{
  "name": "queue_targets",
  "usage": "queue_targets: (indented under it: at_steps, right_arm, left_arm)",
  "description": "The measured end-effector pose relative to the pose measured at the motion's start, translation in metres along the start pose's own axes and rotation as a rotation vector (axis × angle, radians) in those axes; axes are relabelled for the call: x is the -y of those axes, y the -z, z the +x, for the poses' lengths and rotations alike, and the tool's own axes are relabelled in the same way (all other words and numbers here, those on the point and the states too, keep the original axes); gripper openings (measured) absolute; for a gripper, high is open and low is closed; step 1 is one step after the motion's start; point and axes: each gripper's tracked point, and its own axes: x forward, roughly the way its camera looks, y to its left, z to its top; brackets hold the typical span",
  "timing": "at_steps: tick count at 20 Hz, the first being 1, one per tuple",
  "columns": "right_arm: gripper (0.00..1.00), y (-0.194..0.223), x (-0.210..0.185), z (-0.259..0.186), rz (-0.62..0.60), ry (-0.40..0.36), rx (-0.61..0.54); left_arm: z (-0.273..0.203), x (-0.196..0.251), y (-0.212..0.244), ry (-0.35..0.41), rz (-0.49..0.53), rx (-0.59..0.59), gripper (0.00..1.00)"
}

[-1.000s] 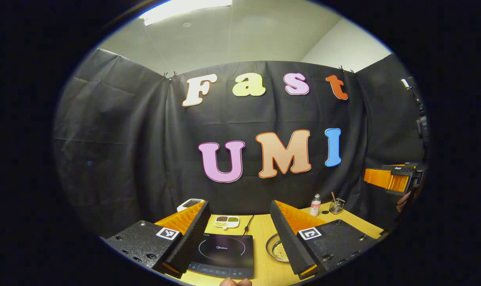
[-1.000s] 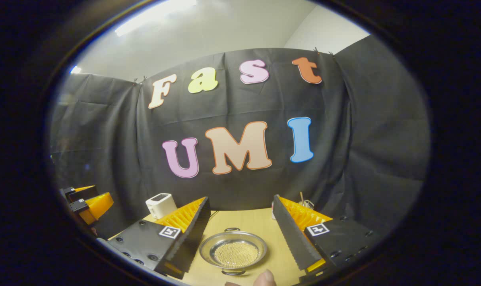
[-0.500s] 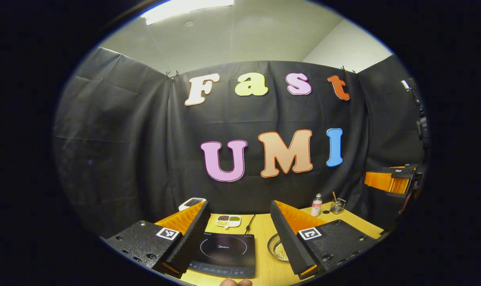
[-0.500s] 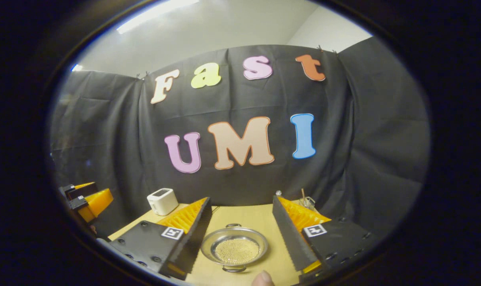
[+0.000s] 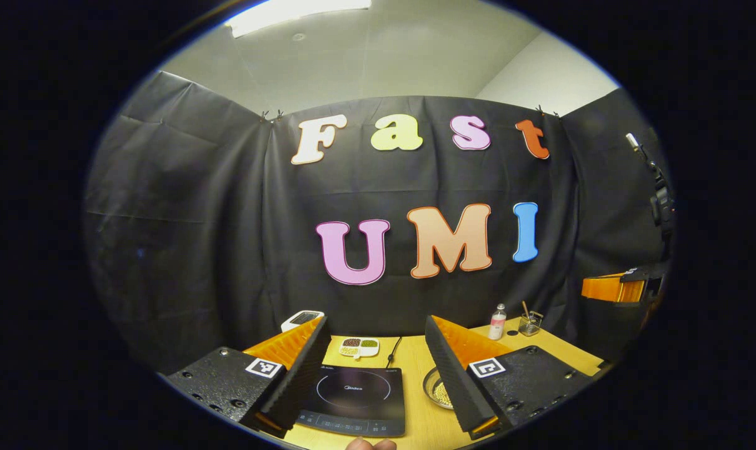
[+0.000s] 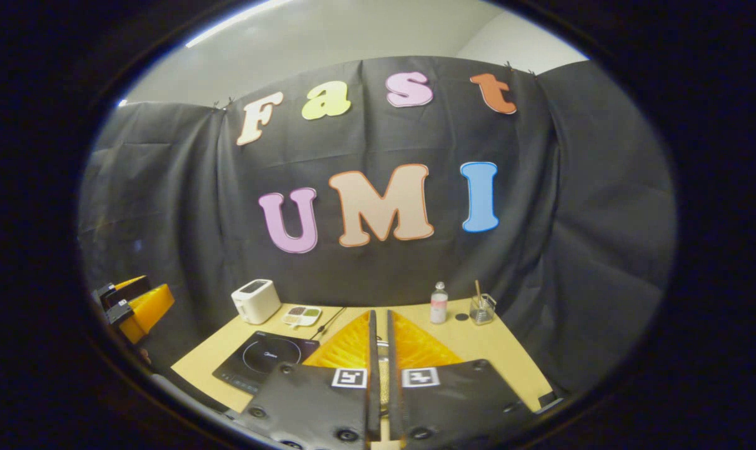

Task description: First push the handle of the pot to place it horizontally, then grasp the pot with both hands and set it on the induction cooktop.

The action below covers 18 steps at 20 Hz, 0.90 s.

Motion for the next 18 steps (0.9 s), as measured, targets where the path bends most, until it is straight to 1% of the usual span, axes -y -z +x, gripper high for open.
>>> queue_targets:
  at_steps: [2, 3, 4, 5, 6, 7, 8, 9, 10, 11, 12, 13, 14, 15, 16, 18]
  right_arm:
    - [0.00, 0.002, -0.003, 0.001, 0.000, 0.008, -0.010]
    - [0.03, 0.004, -0.009, 0.002, -0.014, -0.004, -0.014]
    - [0.02, 0.003, -0.013, 0.002, -0.033, -0.012, -0.004]
    - [0.02, 0.002, -0.018, 0.002, -0.052, -0.023, -0.001]
    - [0.02, 0.007, -0.024, 0.008, -0.054, -0.042, -0.019]
    - [0.00, 0.012, -0.029, 0.007, -0.043, -0.056, -0.029]
    - [0.01, 0.013, -0.032, 0.010, -0.034, -0.060, -0.040]
    - [0.02, 0.013, -0.034, 0.010, -0.026, -0.064, -0.043]
    - [0.03, 0.014, -0.034, 0.012, -0.025, -0.052, -0.048]
    - [0.00, 0.020, -0.030, 0.014, -0.033, -0.033, -0.070]
    - [0.03, 0.027, -0.028, 0.017, -0.040, -0.022, -0.090]
    - [0.00, 0.036, -0.029, 0.021, -0.047, -0.018, -0.114]
    - [0.00, 0.045, -0.029, 0.024, -0.044, -0.025, -0.142]
    - [0.03, 0.057, -0.032, 0.026, -0.033, -0.037, -0.176]
    - [0.02, 0.070, -0.034, 0.029, -0.020, -0.051, -0.214]
    - [0.02, 0.098, -0.030, 0.038, -0.025, -0.056, -0.300]
  left_arm:
    - [0.001, -0.002, -0.001, 0.006, 0.001, 0.006, 0.93]
    - [0.002, -0.004, -0.001, 0.008, 0.002, 0.006, 0.93]
    - [0.002, -0.006, 0.001, 0.011, 0.003, 0.006, 0.90]
    - [0.002, -0.009, 0.001, 0.012, 0.001, 0.006, 0.93]
    - [0.003, -0.011, 0.001, 0.012, -0.003, 0.007, 0.93]
    - [0.004, -0.014, 0.002, 0.012, -0.008, 0.006, 0.93]
    - [0.004, -0.016, 0.005, 0.014, -0.012, 0.004, 0.89]
    - [0.004, -0.019, 0.006, 0.015, -0.017, 0.003, 0.89]
    - [0.004, -0.021, 0.008, 0.018, -0.021, 0.001, 0.89]
    - [0.004, -0.023, 0.009, 0.018, -0.023, -0.003, 0.89]
    - [0.004, -0.026, 0.012, 0.020, -0.023, -0.005, 0.93]
    - [0.004, -0.027, 0.013, 0.023, -0.025, -0.005, 0.93]
    - [0.004, -0.029, 0.017, 0.025, -0.027, -0.012, 0.93]
    - [0.005, -0.032, 0.022, 0.022, -0.028, -0.025, 0.93]
    - [0.005, -0.036, 0.026, 0.014, -0.034, -0.035, 0.93]
    - [0.008, -0.041, 0.037, -0.010, -0.047, -0.060, 0.93]
